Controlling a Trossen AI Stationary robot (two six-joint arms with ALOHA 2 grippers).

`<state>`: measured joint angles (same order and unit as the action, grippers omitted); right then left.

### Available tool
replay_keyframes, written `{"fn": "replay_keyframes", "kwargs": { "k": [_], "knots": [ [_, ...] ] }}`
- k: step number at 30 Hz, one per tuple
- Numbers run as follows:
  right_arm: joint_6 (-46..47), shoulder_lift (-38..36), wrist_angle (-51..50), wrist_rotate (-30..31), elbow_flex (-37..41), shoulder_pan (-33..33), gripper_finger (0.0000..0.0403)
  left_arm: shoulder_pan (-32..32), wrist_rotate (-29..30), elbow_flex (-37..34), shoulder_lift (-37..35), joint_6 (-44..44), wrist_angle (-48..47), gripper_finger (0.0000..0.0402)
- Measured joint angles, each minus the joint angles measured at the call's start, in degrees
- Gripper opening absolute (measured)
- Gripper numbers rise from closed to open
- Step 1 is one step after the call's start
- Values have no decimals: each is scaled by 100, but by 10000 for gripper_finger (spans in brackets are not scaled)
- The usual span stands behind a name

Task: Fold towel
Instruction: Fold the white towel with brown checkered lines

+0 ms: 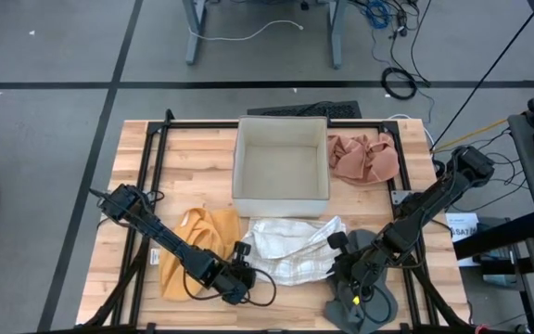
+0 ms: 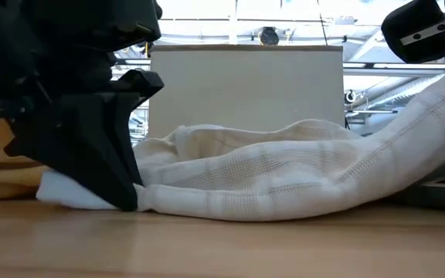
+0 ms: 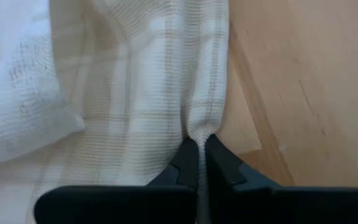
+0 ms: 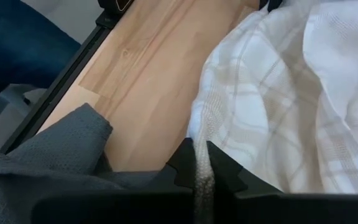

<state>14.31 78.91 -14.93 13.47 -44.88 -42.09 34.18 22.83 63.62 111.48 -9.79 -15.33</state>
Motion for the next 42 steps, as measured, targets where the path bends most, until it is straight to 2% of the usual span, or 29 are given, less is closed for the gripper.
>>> {"fn": "replay_keyframes", "kwargs": {
  "k": [3,7,10,13,16,18,23,30,37,42],
  "knots": [
    [-8,-22,-15,-155,-8,0,4,2,53,-32,-249,148,-103,7],
    [-134,-287,-127,-329,-163,-4,4,70,424,-22,-1107,427,-57,7],
    [-487,-711,-275,-346,-385,-90,4,209,761,-22,-1899,814,44,7],
    [-957,-1238,-372,-358,-661,-187,4,384,1091,-19,-2811,1412,600,7],
    [-1294,-1808,-362,-339,-935,-289,4,544,1178,-2,-3556,1814,1120,7],
    [-1376,-2136,-374,-265,-1056,-350,4,645,1141,2,-3870,1881,1132,7],
    [-1247,-2596,-737,-105,-1156,-398,4,719,857,-5,-4016,1487,448,5],
    [-1201,-2669,-1285,55,-1156,-320,4,484,488,-5,-3783,1333,191,5],
    [-952,-2671,-2362,440,-1156,24,4,-131,455,-2,-3782,1328,-590,5],
    [-1018,-2706,-2604,523,-1156,258,4,-576,446,-2,-3785,1642,-727,5]
  ]
}}
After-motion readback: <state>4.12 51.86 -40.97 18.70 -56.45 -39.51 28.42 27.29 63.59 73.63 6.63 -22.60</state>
